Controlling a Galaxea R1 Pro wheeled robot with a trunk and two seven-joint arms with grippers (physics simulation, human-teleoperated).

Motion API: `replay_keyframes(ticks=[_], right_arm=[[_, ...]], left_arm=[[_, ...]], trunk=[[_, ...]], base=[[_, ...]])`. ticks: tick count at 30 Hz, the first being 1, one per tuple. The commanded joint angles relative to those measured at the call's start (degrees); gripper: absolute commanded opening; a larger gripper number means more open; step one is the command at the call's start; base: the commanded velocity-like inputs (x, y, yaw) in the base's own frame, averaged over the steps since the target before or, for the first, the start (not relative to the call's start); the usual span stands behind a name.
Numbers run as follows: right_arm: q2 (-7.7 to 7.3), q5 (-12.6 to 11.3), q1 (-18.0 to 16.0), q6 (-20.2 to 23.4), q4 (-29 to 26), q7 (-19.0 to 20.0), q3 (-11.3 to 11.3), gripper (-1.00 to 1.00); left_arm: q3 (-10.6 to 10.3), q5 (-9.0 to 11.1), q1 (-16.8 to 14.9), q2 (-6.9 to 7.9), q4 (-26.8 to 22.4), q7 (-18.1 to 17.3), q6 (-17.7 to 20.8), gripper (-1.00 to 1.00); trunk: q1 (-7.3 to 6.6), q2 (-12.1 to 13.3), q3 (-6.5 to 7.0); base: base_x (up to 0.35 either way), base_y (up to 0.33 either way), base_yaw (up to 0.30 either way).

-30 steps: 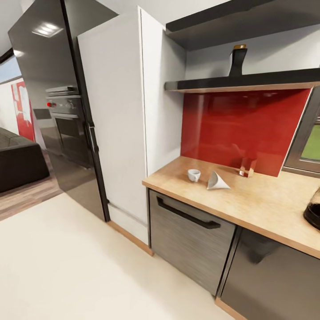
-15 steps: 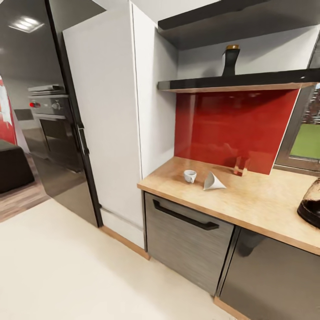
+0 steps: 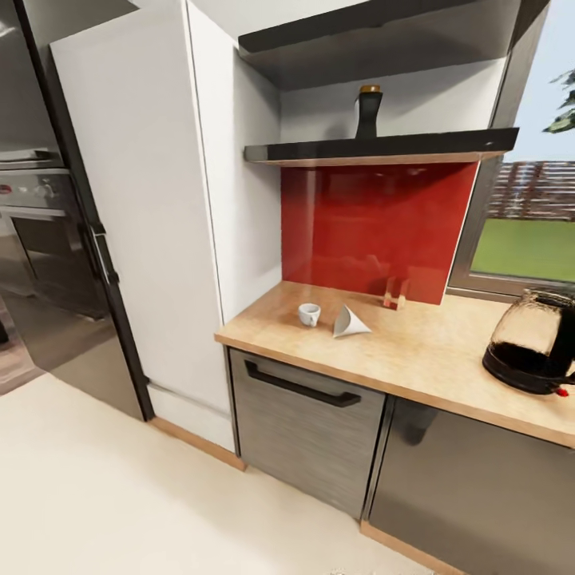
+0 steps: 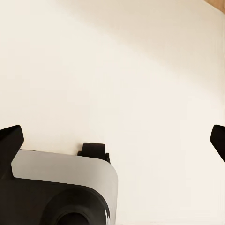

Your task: Set up a coffee station on the kitchen countertop: keep the coffee maker on the countertop, move the bottle of coffee from the kitchen shelf to the counter next to the coffee maker, place a paper coffee filter on top of the coffee maker, put the saucer next to the coffee maker with the coffee cup on the saucer, and place the electric kettle next to the coffee maker.

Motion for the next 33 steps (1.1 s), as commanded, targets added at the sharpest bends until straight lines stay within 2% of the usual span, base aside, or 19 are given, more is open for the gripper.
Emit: replay_keyframes(ticks=[1, 14, 29, 33], right_arm=[[-0.02, 0.41, -0.04, -0.17, 0.06, 0.03, -0.02, 1.00], [-0.02, 0.41, -0.04, -0.17, 0.06, -0.02, -0.02, 1.00], [-0.02, 0.41, -0.04, -0.17, 0.06, 0.00, -0.02, 1.00], [-0.02, 0.41, -0.04, -0.17, 0.06, 0.01, -0.02, 1.00]], left_arm=[[0.26, 0.06, 0.03, -0.05, -0.08, -0.02, -0.06, 1.00], [0.26, 0.06, 0.03, -0.05, -0.03, -0.02, -0.05, 1.00], [0.26, 0.06, 0.03, -0.05, -0.03, -0.02, -0.04, 1.00], [0.26, 0.06, 0.03, -0.05, -0.05, -0.02, -0.04, 1.00]], trunk=[[0.00, -0.03, -0.05], [0.00, -0.03, -0.05], [0.00, -0.03, -0.05], [0.00, -0.03, -0.05]], base=[[0.000, 0.000, -0.256], [0.001, 0.014, -0.228], [0.093, 0.277, -0.016], [0.092, 0.148, -0.146]])
